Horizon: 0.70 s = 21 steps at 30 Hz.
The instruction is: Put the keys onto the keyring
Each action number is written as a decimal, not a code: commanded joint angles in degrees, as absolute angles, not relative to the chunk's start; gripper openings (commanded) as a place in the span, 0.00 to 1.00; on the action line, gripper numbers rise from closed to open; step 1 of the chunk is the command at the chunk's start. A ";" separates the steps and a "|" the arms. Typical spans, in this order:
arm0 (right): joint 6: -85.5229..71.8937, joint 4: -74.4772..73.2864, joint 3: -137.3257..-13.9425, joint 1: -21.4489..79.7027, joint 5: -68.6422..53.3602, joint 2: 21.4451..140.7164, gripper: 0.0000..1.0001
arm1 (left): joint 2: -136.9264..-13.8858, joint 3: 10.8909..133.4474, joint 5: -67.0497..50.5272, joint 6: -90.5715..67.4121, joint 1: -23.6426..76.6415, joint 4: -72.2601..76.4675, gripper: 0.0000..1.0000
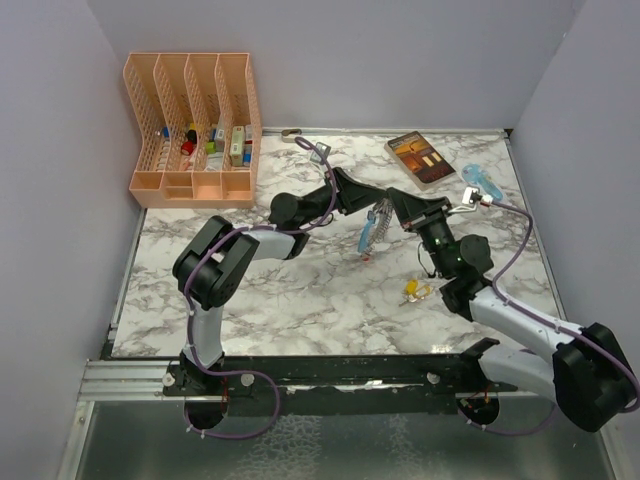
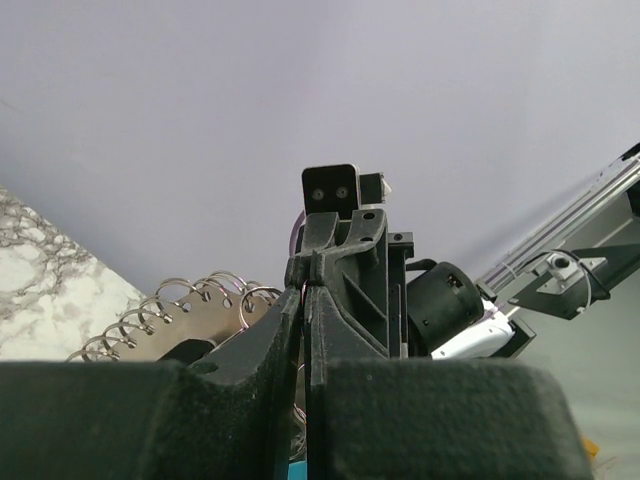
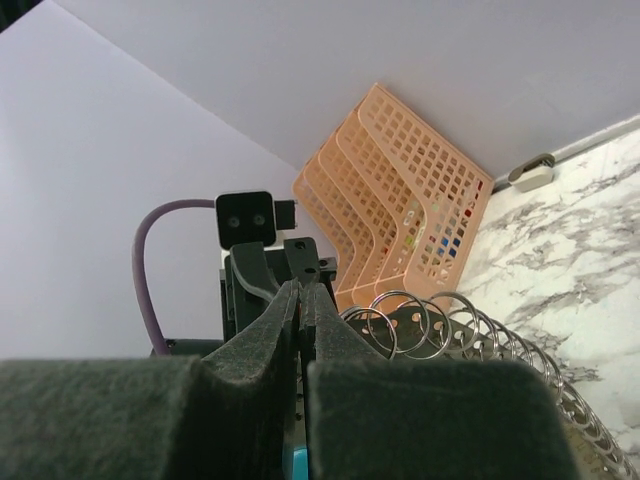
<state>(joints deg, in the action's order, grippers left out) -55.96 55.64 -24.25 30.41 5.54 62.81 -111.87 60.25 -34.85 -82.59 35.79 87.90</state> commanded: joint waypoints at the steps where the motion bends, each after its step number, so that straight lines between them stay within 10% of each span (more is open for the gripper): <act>1: -57.57 41.26 -26.80 31.73 7.73 59.01 0.01 | -111.30 61.87 -34.40 -81.78 36.27 102.61 0.10; 21: -54.77 -8.02 -49.02 31.68 18.68 53.63 0.01 | -111.12 60.80 -39.87 -81.93 34.03 102.48 0.41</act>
<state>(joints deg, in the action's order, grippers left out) -56.25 1.23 -42.19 31.55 15.49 52.77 -111.87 60.25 -36.86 -81.73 35.05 87.99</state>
